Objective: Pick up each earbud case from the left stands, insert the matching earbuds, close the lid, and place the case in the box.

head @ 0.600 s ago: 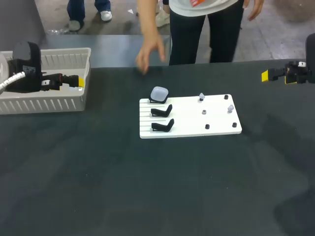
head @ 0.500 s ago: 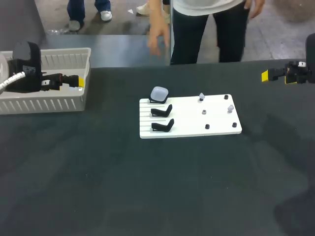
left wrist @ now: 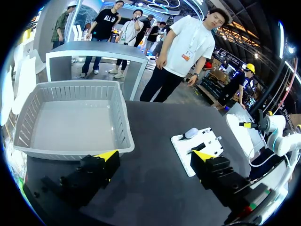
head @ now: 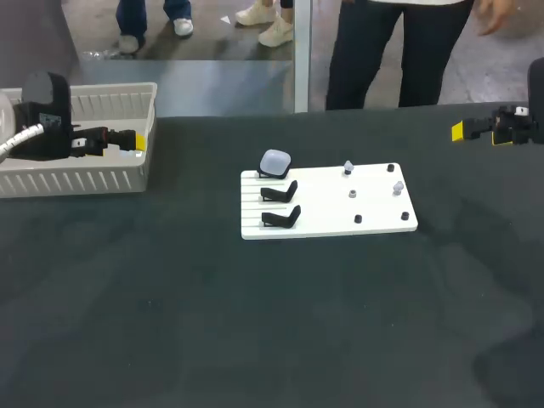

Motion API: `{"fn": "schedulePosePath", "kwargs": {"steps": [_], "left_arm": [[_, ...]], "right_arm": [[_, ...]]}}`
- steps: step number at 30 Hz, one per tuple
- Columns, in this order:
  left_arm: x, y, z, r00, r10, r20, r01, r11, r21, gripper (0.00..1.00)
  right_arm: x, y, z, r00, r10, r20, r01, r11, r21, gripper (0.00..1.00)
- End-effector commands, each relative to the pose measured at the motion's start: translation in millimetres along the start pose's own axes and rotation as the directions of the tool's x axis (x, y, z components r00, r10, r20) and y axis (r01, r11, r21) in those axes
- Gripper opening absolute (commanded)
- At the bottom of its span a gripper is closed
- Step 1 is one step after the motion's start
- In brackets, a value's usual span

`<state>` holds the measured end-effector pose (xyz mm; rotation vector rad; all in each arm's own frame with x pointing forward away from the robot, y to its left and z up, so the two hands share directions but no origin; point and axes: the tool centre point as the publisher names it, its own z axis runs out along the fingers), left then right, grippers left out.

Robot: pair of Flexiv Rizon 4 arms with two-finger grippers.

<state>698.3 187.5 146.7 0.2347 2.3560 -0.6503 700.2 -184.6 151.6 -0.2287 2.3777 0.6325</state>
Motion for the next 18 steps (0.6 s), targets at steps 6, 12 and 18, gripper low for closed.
{"fn": "schedulePosePath", "kwargs": {"steps": [6,12,18], "left_arm": [[-17.1,-3.7,17.5,0.93,0.337,0.15,-0.366,0.888,0.278,1.0],[-22.1,1.7,32.4,0.746,0.54,0.391,-0.666,0.587,0.46,1.0],[-23.1,-6.2,34.3,0.647,0.63,0.429,-0.754,0.445,0.484,1.0]], "right_arm": [[0.3,-0.3,0.2,1.0,-0.001,0.001,0.001,1.0,-0.001,1.0],[0.3,-0.3,0.2,1.0,-0.001,0.001,0.001,1.0,-0.001,1.0],[0.3,-0.3,0.2,1.0,-0.001,0.001,0.001,1.0,-0.001,1.0]]}}
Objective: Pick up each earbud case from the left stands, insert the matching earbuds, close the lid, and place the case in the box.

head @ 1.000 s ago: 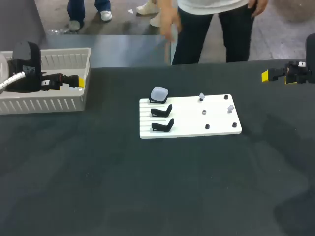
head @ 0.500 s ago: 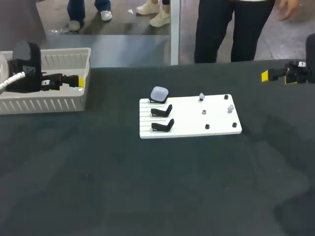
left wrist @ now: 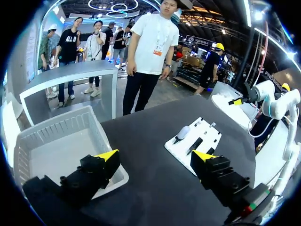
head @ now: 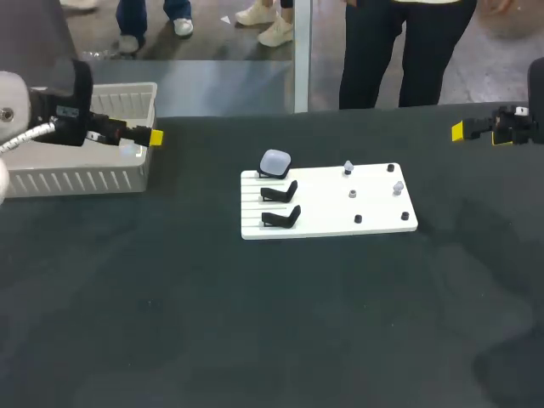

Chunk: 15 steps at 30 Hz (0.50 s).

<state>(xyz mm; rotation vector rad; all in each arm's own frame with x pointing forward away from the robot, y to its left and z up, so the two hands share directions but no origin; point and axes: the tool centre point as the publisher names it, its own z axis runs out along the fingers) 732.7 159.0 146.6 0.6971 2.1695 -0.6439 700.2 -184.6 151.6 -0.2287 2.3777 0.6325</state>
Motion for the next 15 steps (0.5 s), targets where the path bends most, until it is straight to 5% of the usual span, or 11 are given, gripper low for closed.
{"fn": "schedulePosePath", "kwargs": {"steps": [1,12,15], "left_arm": [[5.1,5.5,-0.6,0.846,0.414,0.336,-0.527,0.746,0.407,1.0],[5.1,5.5,-0.6,0.846,0.414,0.336,-0.527,0.746,0.407,1.0],[6.3,-19.4,4.4,0.848,0.43,0.309,-0.524,0.765,0.374,1.0]], "right_arm": [[0.4,-0.3,0.2,1.0,-0.001,0.001,0.001,1.0,-0.001,1.0],[0.4,-0.3,0.2,1.0,-0.001,0.001,0.001,1.0,-0.001,1.0],[0.4,-0.3,0.2,1.0,-0.001,0.001,0.001,1.0,-0.001,1.0]]}}
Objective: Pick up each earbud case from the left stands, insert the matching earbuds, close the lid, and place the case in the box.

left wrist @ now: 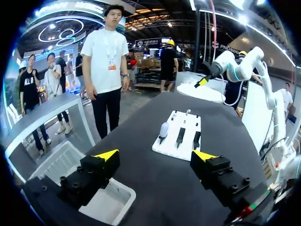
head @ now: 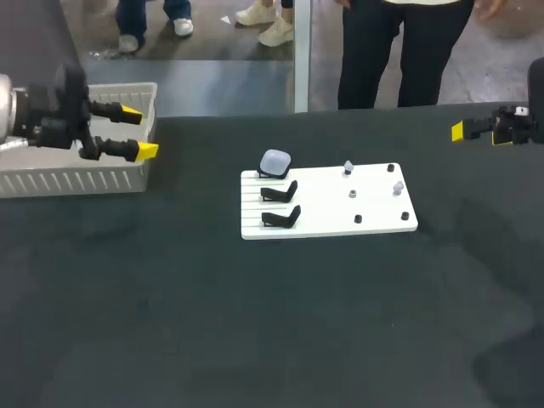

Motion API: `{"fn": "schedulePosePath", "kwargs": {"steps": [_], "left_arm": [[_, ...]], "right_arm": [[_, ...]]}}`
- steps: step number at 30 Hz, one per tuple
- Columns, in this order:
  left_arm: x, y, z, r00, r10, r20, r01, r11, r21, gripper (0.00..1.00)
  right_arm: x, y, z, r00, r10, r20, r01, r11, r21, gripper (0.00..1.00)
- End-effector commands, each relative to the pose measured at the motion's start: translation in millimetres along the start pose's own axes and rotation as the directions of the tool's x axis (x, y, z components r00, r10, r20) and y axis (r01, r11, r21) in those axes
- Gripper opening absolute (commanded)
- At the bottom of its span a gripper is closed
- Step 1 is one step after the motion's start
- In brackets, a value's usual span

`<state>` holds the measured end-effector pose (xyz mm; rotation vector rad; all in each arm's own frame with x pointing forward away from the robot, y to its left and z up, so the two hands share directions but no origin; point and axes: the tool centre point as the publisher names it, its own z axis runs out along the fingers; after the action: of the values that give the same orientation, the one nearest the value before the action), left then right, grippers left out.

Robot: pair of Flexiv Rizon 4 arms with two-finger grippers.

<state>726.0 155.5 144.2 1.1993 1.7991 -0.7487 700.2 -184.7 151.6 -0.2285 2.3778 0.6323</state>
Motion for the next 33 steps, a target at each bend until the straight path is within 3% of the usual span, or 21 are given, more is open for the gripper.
{"fn": "schedulePosePath", "kwargs": {"steps": [1,5,10,15,19,33], "left_arm": [[-4.9,-15.2,10.2,0.981,0.13,0.145,-0.151,0.978,0.142,1.0],[-11.3,-32.0,33.2,0.987,0.132,0.092,-0.139,0.988,0.074,1.0],[-11.8,-46.7,68.8,0.994,0.097,0.052,-0.099,0.994,0.047,1.0],[-8.0,-48.4,100.2,0.996,0.079,0.051,-0.08,0.997,0.017,1.0],[-7.2,-44.6,121.2,0.998,0.06,0.028,-0.061,0.998,0.035,1.0],[-7.2,-44.6,121.2,0.998,0.06,0.028,-0.061,0.998,0.035,1.0]], "right_arm": [[0.3,-0.3,0.2,1.0,-0.001,0.001,0.001,1.0,-0.001,1.0],[0.3,-0.3,0.2,1.0,-0.001,0.001,0.001,1.0,-0.001,1.0],[0.3,-0.3,0.2,1.0,-0.001,0.001,0.001,1.0,-0.001,1.0],[0.3,-0.3,0.2,1.0,-0.001,0.001,0.001,1.0,-0.001,1.0],[0.3,-0.3,0.2,1.0,-0.001,0.001,0.001,1.0,-0.001,1.0],[0.3,-0.3,0.2,1.0,-0.001,0.001,0.001,1.0,-0.001,1.0]]}}
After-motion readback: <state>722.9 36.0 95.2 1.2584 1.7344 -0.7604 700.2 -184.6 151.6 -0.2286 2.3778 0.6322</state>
